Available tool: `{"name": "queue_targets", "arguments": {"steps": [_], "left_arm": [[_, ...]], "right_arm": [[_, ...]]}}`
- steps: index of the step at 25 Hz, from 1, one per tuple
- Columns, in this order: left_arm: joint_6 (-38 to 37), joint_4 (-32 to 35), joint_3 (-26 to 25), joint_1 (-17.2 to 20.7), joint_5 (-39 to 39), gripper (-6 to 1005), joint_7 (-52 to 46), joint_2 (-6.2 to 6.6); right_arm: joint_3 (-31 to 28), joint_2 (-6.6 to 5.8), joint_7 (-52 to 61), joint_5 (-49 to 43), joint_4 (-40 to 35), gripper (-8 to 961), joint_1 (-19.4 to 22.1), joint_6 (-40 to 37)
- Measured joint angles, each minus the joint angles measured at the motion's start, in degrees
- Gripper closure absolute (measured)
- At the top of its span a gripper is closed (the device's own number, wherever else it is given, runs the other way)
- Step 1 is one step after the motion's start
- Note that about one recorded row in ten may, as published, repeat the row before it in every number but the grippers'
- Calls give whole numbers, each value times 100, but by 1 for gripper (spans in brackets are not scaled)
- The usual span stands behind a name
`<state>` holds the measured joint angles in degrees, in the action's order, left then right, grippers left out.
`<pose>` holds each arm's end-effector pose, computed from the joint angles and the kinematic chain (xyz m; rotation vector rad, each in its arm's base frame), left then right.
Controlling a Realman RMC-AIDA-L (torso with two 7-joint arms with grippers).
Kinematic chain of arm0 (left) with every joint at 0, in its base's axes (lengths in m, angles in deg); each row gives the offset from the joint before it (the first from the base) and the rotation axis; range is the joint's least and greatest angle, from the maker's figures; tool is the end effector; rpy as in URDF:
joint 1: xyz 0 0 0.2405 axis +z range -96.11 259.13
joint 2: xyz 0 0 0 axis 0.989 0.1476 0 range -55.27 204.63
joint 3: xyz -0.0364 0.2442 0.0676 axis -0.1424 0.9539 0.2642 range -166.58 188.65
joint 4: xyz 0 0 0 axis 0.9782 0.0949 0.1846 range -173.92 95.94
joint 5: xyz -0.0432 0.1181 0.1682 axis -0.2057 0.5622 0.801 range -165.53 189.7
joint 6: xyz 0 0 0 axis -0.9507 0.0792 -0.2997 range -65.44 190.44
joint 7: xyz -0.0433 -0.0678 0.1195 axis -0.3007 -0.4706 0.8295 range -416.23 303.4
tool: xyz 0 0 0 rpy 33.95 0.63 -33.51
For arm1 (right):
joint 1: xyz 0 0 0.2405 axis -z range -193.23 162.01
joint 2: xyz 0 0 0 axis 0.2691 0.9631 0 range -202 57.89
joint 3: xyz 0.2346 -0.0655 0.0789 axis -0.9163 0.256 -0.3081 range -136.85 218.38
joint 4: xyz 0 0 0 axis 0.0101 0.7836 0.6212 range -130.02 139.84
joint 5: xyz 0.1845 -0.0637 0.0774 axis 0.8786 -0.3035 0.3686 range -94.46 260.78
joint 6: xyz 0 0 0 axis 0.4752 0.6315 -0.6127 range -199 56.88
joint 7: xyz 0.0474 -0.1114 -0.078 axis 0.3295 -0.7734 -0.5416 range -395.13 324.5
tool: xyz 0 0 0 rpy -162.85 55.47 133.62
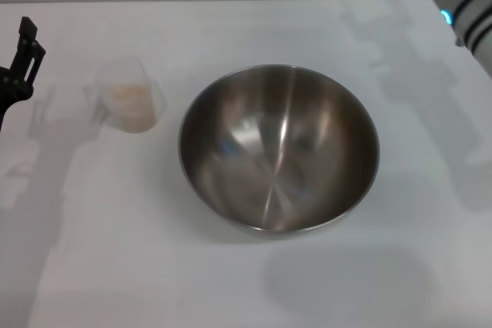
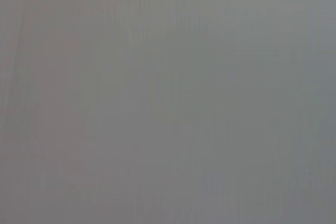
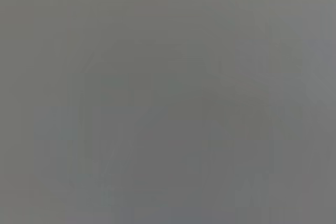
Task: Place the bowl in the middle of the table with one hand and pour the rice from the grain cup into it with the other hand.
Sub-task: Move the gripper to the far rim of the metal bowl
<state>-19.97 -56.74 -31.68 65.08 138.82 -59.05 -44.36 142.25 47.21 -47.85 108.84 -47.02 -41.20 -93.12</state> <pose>-0.3072 0.2852 -0.0062 -1.4743 -0.3823 -0.8794 0.1925 0.4238 -0.0016 -1.7391 0.3924 0.5955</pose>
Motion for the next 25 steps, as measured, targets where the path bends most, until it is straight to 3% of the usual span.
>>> {"name": "queue_targets", "arguments": {"steps": [9, 13, 14, 15, 20, 25], "left_arm": [[-59, 0, -26, -5, 0, 165, -1, 9], [-89, 6, -114, -7, 0, 165, -1, 12], [-90, 9, -133, -8, -1, 165, 0, 12], [-90, 10, -141, -8, 1, 165, 0, 12], [-90, 48, -149, -9, 0, 165, -1, 12], [-90, 54, -158, -9, 0, 165, 0, 19]], "right_arm": [[-745, -30, 112, 169, -2664, 178, -145, 5414], [-1509, -45, -58, 237, -3311, 178, -624, 7953], [-2019, -45, -223, 391, -3399, 178, -961, 9140], [-2019, -45, -223, 391, -3399, 178, -961, 9140], [-2668, -70, -410, 519, -3306, 179, -1482, 10768], [-2667, -87, -530, 427, -2845, 179, -1721, 11122]]}}
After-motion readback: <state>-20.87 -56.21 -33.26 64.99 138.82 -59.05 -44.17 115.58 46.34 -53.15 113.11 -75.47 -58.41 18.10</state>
